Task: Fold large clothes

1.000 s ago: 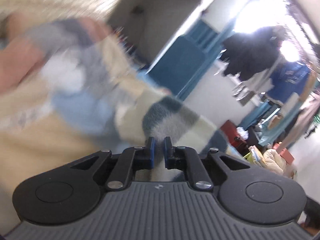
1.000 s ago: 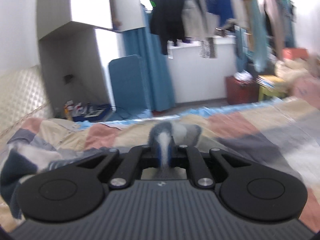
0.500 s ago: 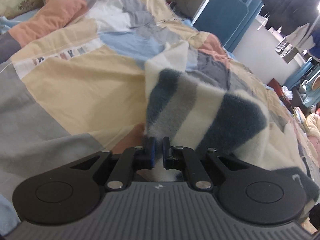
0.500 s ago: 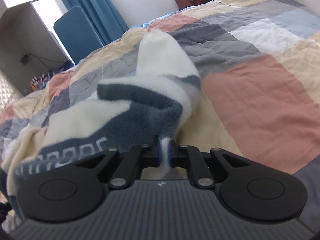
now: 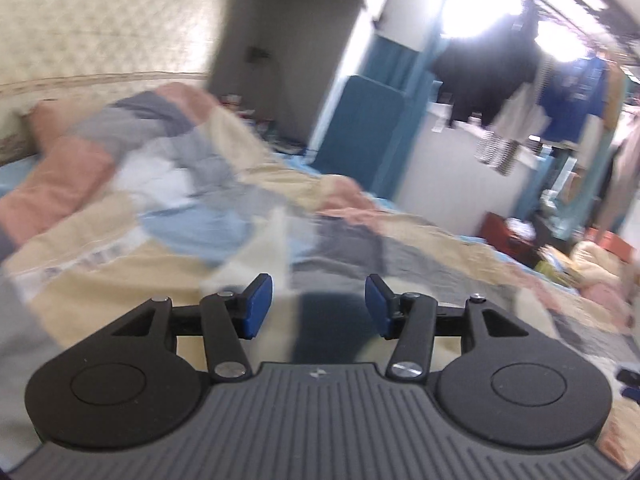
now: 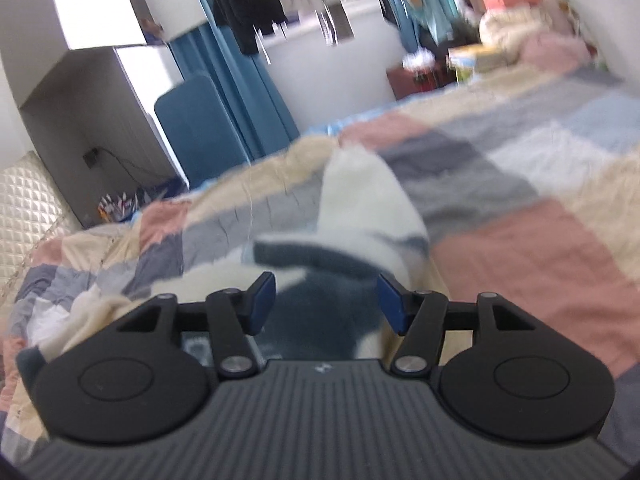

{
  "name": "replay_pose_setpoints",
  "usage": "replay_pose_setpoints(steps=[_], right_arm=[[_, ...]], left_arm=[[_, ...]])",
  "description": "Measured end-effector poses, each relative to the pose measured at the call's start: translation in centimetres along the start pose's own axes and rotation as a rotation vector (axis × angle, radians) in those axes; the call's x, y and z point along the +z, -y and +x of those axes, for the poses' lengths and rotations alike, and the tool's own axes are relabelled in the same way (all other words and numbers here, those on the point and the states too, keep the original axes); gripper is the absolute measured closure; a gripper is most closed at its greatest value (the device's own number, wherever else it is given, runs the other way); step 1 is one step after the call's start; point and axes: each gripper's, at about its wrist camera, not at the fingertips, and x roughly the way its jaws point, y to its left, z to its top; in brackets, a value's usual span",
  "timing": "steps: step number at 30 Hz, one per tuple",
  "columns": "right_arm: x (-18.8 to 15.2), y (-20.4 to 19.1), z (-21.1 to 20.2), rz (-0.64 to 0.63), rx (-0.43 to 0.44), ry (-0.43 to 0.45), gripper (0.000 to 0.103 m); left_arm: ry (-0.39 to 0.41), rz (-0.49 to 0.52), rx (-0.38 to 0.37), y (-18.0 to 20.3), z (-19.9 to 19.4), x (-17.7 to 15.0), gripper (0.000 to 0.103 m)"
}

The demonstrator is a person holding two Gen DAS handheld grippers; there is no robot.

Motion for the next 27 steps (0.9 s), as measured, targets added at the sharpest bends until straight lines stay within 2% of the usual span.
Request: replay_pose_setpoints(steps=[4, 7, 9, 12, 14, 16, 17, 19, 21, 24, 27], right_arm=[[0.7, -2.3, -0.2, -0.076, 0.061, 0.069, 0.043], [1.4, -5.1, 1.3, -0.147, 0.13, 0.028, 0.043], [1.6, -7.0, 2.7, -0.182, 0.171, -0.019, 0.043], [1.9, -10.2, 5.3, -0.2, 0.259, -0.104, 0.044], [2.0, -12.5, 7.2, -0.224, 0.299, -0.154, 0.045], [1.6, -14.9, 9.1, -0.287, 0.315, -0.185, 0.045], [1.4, -16.1, 10.0, -0.317, 0.314, -0.199, 0.045], [0.5, -17.6, 11.5, -0.352, 0.303, -0.224, 0.037], [-0.1, -18.6, 13.5, -0.372, 0.289, -0.251, 0.021], [-1.0, -19.4, 15.8, -0.411, 0.244, -0.275, 0.021], [-1.7, -19.0, 18.1, -0.396, 0.193, -0.32, 0.021]], left_arm=[[-0.057, 0.078, -0.139, 3.8, 2.3, 0.2, 0.046], [-0.124, 0.143, -0.241, 6.4, 4.8, -0.3, 0.046], [-0.168, 0.183, -0.264, 7.8, 6.7, -0.7, 0.046], [-0.227, 0.21, -0.246, 8.6, 10.1, -1.5, 0.046], [-0.262, 0.211, -0.191, 8.2, 12.2, -1.9, 0.046], [-0.25, 0.219, -0.116, 6.8, 13.2, -2.4, 0.046], [-0.245, 0.233, -0.08, 6.1, 13.4, -2.5, 0.046], [-0.265, 0.229, -0.017, 4.2, 14.4, -2.6, 0.046], [-0.336, 0.152, -0.005, 1.8, 15.9, -2.5, 0.046], [-0.385, 0.03, -0.013, -0.9, 17.6, -2.0, 0.046], [-0.395, -0.003, -0.025, -1.9, 18.3, -1.6, 0.046]])
